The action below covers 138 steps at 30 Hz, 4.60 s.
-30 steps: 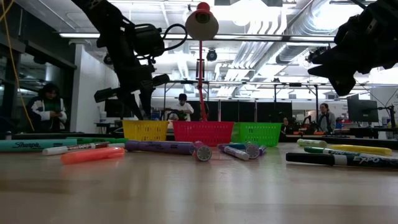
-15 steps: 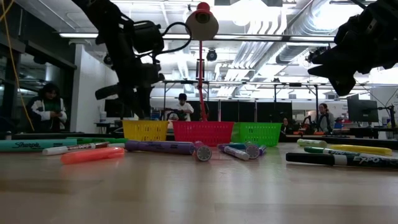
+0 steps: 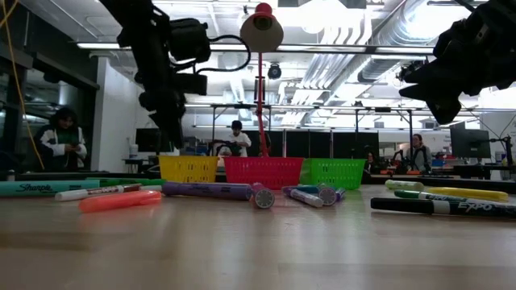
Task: Pick & Place Markers
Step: Put the red marker pen into the yellow bin
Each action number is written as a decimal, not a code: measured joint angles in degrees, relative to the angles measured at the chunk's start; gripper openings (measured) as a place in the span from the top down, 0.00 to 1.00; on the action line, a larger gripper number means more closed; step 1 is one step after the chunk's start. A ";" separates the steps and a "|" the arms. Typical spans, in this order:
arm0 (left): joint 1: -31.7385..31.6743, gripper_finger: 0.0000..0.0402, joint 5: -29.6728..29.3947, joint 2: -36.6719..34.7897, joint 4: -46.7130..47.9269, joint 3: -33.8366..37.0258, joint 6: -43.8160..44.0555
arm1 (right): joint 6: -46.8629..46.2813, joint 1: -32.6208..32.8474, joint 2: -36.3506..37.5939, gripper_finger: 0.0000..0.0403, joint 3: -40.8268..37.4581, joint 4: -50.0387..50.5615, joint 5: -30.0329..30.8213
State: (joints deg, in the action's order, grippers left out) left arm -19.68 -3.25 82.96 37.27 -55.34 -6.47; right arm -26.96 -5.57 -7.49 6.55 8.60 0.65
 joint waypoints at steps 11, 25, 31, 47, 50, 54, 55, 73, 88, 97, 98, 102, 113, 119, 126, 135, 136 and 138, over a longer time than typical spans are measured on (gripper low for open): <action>3.31 0.78 10.65 0.12 5.20 -4.17 28.71 | 0.00 0.00 -0.01 0.69 -0.01 0.00 0.00; 11.59 0.78 4.78 10.92 5.68 -7.72 43.98 | 0.00 -0.01 0.00 0.69 -0.02 0.00 0.01; 11.99 0.78 -0.51 17.47 9.27 -13.97 45.75 | 0.00 0.00 -0.02 0.69 -0.01 0.00 0.00; 13.01 0.78 0.95 23.19 13.22 -17.16 44.30 | 0.00 -0.02 0.02 0.69 -0.02 0.16 0.00; 13.38 0.75 1.18 23.19 13.59 -17.18 44.19 | 0.00 -0.01 0.00 0.69 -0.02 0.18 0.00; 13.44 0.65 -0.30 23.19 14.56 -17.18 44.38 | 0.00 -0.02 0.00 0.69 0.00 0.18 0.00; 13.42 0.63 -0.63 23.19 14.72 -17.18 44.83 | 0.00 0.00 0.00 0.69 0.00 0.15 0.02; 14.55 0.54 3.58 26.92 14.10 -17.15 44.26 | 0.00 0.00 -0.07 0.69 0.00 0.37 0.00; 15.28 0.84 5.35 28.06 13.47 -17.29 43.74 | 0.00 0.00 -0.02 0.69 0.00 0.39 0.02; 15.28 0.93 5.45 28.11 13.88 -17.22 41.62 | 0.00 0.00 -0.02 0.69 0.00 0.37 0.00; 15.28 0.93 5.45 28.11 13.88 -17.22 41.40 | 0.00 -0.01 -0.02 0.69 0.00 0.38 0.00; 15.21 0.92 5.35 26.94 14.23 -17.00 40.91 | 0.00 0.00 -0.02 0.69 -0.02 0.39 0.01; 15.23 0.92 5.14 24.75 16.10 -16.99 40.60 | 0.00 0.00 -0.02 0.69 -0.02 0.39 0.01; 15.23 0.92 4.96 20.95 15.83 -17.03 39.77 | 0.00 0.00 -0.02 0.69 0.00 0.39 0.00; 15.20 0.92 1.33 15.49 16.59 -17.09 38.26 | 0.00 -0.02 0.00 0.69 -0.02 0.57 0.00; 13.24 0.92 -4.17 7.78 16.69 -17.15 42.68 | 0.00 -0.01 -0.01 0.69 -0.01 0.58 0.01; 12.78 0.92 -4.98 7.21 16.99 -17.15 43.89 | 0.00 0.00 -0.02 0.69 0.00 0.57 0.00; 11.61 0.92 -5.33 6.24 17.26 -17.09 45.54 | 0.00 -0.02 -0.01 0.69 -0.01 0.59 0.02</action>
State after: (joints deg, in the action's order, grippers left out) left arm -8.07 -8.57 89.19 54.54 -72.42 39.06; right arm -26.96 -5.58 -7.49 6.54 9.19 0.67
